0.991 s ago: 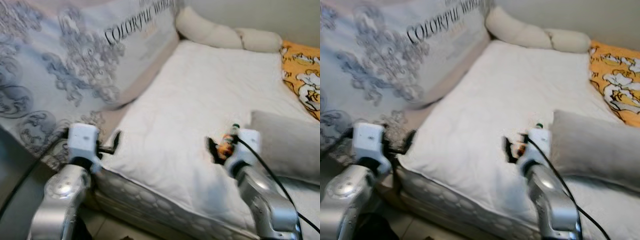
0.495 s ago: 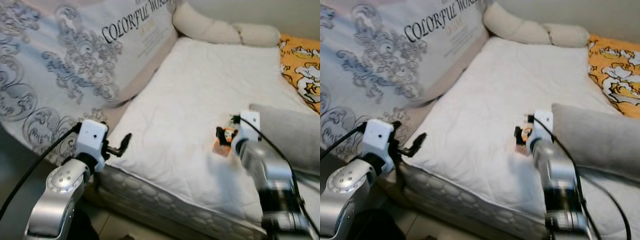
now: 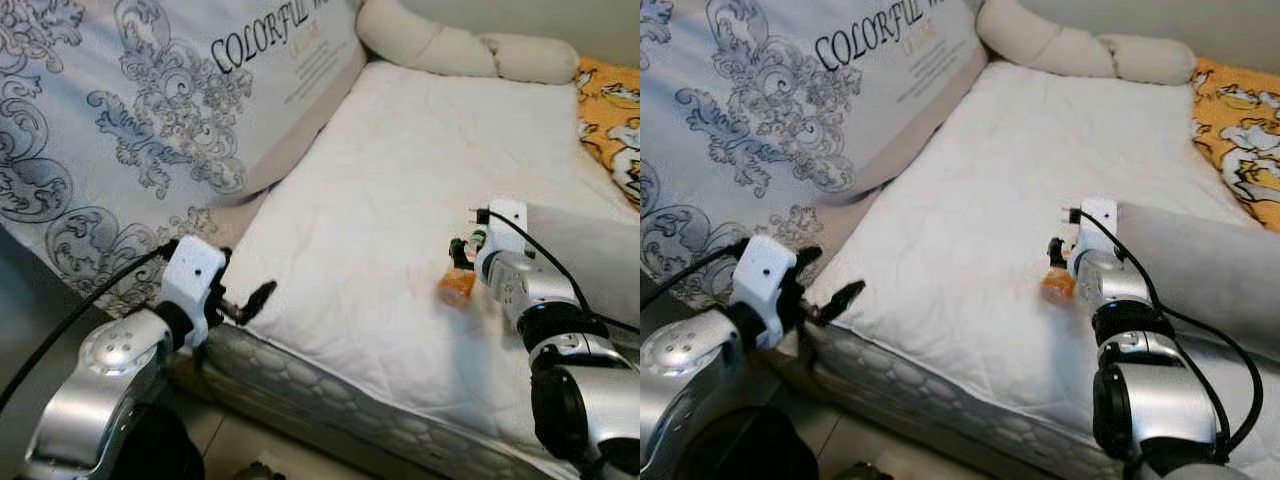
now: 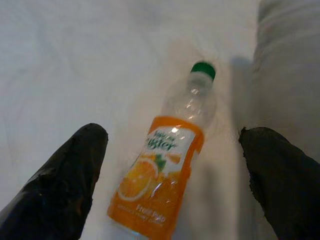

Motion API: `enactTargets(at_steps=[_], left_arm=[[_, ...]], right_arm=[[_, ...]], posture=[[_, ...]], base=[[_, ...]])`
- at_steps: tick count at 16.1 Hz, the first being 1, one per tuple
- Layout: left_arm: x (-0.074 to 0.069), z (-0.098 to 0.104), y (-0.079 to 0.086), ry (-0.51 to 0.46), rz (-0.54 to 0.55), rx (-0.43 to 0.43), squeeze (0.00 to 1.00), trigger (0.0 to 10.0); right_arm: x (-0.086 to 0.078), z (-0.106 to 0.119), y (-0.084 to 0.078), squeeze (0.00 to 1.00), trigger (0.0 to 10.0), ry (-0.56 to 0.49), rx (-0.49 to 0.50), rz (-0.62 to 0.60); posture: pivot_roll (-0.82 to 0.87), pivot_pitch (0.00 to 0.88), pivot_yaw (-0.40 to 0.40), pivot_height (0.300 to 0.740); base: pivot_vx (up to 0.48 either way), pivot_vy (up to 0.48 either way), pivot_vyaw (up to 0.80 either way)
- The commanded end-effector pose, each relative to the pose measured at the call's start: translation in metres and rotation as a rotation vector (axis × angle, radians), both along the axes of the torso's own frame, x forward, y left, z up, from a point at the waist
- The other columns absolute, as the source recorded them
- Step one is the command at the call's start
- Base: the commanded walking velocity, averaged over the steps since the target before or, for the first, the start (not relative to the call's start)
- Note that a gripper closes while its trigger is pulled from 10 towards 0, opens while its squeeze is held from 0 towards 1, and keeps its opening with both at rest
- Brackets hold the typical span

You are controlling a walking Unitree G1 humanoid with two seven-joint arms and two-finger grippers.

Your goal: Clean up the room

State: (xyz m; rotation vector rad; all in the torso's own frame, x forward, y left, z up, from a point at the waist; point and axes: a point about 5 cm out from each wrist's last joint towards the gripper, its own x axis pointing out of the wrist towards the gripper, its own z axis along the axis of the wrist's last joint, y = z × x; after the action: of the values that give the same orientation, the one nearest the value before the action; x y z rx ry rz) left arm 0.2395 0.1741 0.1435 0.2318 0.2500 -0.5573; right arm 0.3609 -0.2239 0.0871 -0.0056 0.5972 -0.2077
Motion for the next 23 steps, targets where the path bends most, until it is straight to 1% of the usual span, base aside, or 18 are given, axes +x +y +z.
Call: enactTargets(at_steps=[1, 2, 3, 5, 6, 8, 9, 11, 13, 14, 15, 17, 18, 20, 22, 23], left_arm=[[-0.007, 0.005, -0.003, 0.008, -0.039, 0.004, 0.87, 10.0], [-0.014, 0.008, -0.003, 0.018, -0.060, 0.010, 0.00, 10.0], [-0.018, 0.011, -0.002, 0.023, -0.073, 0.018, 0.00, 10.0], [-0.026, 0.018, 0.000, 0.021, -0.084, 0.034, 0.00, 10.0], [-0.030, 0.023, 0.001, 0.026, -0.095, 0.040, 0.00, 10.0], [-0.036, 0.028, 0.000, 0.036, -0.114, 0.044, 0.00, 10.0], [-0.039, 0.030, 0.000, 0.043, -0.124, 0.049, 0.00, 10.0], [-0.043, 0.031, -0.001, 0.054, -0.131, 0.049, 0.00, 10.0], [-0.047, 0.033, -0.001, 0.061, -0.129, 0.050, 0.00, 10.0], [-0.050, 0.034, 0.000, 0.063, -0.126, 0.051, 0.00, 10.0], [-0.053, 0.036, 0.001, 0.067, -0.120, 0.059, 0.00, 10.0], [-0.056, 0.037, 0.003, 0.075, -0.114, 0.066, 0.00, 10.0], [-0.058, 0.036, 0.004, 0.081, -0.110, 0.070, 0.00, 10.0], [-0.060, 0.036, 0.004, 0.085, -0.110, 0.073, 0.00, 10.0], [-0.061, 0.037, 0.004, 0.087, -0.110, 0.077, 0.00, 10.0], [-0.061, 0.038, 0.005, 0.087, -0.108, 0.078, 0.00, 10.0]], right_arm=[[0.005, 0.010, -0.005, 1.00, 10.0, -0.034, -0.013, -0.002], [0.006, 0.010, -0.007, 0.67, 10.0, -0.041, 0.019, -0.013], [0.005, 0.007, -0.007, 0.00, 10.0, -0.035, 0.048, -0.016], [0.004, 0.003, -0.004, 0.00, 10.0, -0.035, 0.115, -0.006], [0.000, -0.003, -0.007, 0.00, 10.0, -0.008, 0.072, -0.007], [-0.004, -0.008, -0.012, 0.00, 10.0, 0.015, 0.045, -0.047], [-0.006, -0.010, -0.014, 0.00, 10.0, 0.014, 0.065, -0.066], [-0.009, -0.014, -0.014, 0.00, 10.0, 0.019, 0.078, -0.070], [-0.010, -0.016, -0.013, 0.00, 10.0, 0.021, 0.089, -0.046], [-0.009, -0.016, -0.011, 0.00, 10.0, 0.012, 0.108, -0.016], [-0.008, -0.015, -0.009, 0.00, 10.0, -0.003, 0.150, 0.011], [-0.010, -0.017, -0.009, 0.00, 10.0, 0.004, 0.164, 0.000], [-0.012, -0.022, -0.007, 0.00, 10.0, 0.021, 0.178, -0.010], [-0.015, -0.028, -0.003, 0.00, 10.0, 0.041, 0.174, -0.003], [-0.017, -0.032, 0.003, 0.00, 3.5, 0.044, 0.195, 0.010], [-0.017, -0.033, 0.005, 0.00, 3.2, 0.044, 0.204, 0.011]], posture=[[0.12, 0.000, -0.001, 0.740], [0.14, 0.036, -0.007, 0.740], [0.15, 0.063, -0.011, 0.740], [0.17, 0.100, -0.013, 0.740], [0.18, 0.124, -0.012, 0.740], [0.18, 0.155, -0.004, 0.740], [0.18, 0.175, 0.002, 0.740], [0.18, 0.185, 0.005, 0.740], [0.18, 0.199, 0.005, 0.740], [0.19, 0.207, 0.004, 0.740], [0.20, 0.215, 0.003, 0.740], [0.20, 0.218, 0.002, 0.740], [0.20, 0.218, 0.001, 0.740], [0.20, 0.219, 0.001, 0.740], [0.21, 0.220, 0.001, 0.740], [0.21, 0.220, 0.001, 0.740]], base=[[0.000, 0.000, 0.00], [0.000, 0.000, 0.00], [0.000, 0.000, 0.00], [0.000, 0.000, 0.00], [0.000, 0.000, 0.00], [0.000, 0.000, 0.00], [0.000, 0.000, 0.00], [0.000, 0.000, 0.00], [0.000, 0.000, 0.00], [0.000, 0.000, 0.00], [0.000, 0.000, 0.00], [0.000, 0.000, 0.00], [0.000, 0.000, 0.00], [0.000, 0.000, 0.00], [0.000, 0.000, 0.00], [0.000, 0.000, 0.00]])
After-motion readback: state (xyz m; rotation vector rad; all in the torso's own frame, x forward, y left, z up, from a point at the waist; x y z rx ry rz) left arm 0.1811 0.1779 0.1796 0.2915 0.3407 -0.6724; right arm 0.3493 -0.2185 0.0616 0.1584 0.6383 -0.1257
